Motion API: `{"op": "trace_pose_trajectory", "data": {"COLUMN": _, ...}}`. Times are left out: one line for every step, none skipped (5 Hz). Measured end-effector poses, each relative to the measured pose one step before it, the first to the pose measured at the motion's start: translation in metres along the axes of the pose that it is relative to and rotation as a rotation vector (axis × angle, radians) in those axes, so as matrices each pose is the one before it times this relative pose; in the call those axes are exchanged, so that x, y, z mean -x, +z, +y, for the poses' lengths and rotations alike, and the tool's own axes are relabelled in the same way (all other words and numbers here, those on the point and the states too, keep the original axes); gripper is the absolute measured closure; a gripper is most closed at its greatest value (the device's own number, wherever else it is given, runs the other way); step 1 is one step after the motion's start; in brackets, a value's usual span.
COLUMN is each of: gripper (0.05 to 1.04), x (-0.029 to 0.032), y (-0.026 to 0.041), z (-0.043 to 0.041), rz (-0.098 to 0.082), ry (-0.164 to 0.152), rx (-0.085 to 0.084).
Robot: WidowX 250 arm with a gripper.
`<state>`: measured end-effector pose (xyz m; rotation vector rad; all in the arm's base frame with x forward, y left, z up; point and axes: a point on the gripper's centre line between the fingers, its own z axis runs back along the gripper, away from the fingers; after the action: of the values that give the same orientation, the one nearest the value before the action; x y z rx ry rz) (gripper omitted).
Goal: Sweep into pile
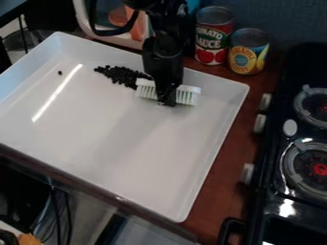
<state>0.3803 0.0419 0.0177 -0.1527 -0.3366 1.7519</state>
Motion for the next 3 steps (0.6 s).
{"op": "trace_pose_trajectory", "data": {"gripper": 0.512, "x": -0.00523, "y": -0.00046, "z": -0.00230, "rz": -0.0037, "ry": 0.0004, "rx": 0.0147}}
{"op": "trace_pose_trajectory", "data": {"gripper": 0.512, "x": -0.01309, "y": 0.02093, "z": 0.00268, "rz": 0.0209, "ry": 0.0014, "rx": 0.0350}}
{"op": "trace_pose_trajectory", "data": {"gripper": 0.512, "x": -0.01580, "y": 0.04371, "z": -0.00780, "rz": 0.0407, "ry": -0.0138, "rx": 0.0842}}
